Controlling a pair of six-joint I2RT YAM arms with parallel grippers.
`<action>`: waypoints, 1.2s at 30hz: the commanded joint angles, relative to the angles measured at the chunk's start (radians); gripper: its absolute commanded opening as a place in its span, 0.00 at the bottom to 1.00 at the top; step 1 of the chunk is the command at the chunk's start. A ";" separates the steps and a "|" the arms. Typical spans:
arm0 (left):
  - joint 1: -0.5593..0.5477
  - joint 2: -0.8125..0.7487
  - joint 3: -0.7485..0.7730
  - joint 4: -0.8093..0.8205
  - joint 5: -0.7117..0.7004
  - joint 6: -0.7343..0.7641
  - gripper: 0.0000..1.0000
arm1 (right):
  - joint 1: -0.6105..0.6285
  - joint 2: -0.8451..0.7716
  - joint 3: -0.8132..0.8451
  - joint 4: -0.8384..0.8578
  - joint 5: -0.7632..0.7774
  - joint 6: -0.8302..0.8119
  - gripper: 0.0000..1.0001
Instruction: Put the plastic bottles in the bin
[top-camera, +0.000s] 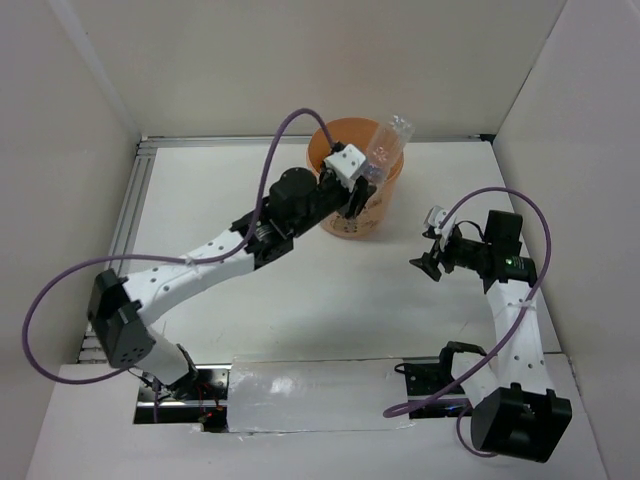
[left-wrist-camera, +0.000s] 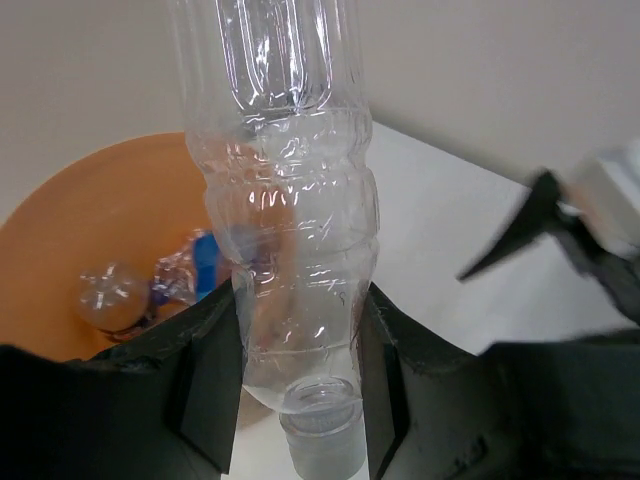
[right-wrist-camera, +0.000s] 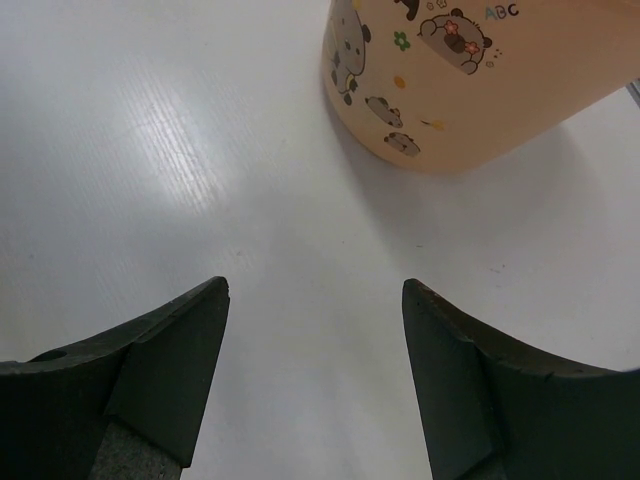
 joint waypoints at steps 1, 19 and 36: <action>0.046 0.117 0.116 0.165 -0.125 0.027 0.21 | -0.007 -0.031 0.004 -0.041 -0.009 0.012 0.77; 0.183 0.430 0.376 0.050 -0.185 -0.060 1.00 | -0.007 -0.168 -0.061 -0.062 0.069 0.106 1.00; 0.152 -0.329 -0.300 -0.123 -0.048 -0.287 1.00 | -0.007 -0.186 0.017 0.084 0.343 0.606 1.00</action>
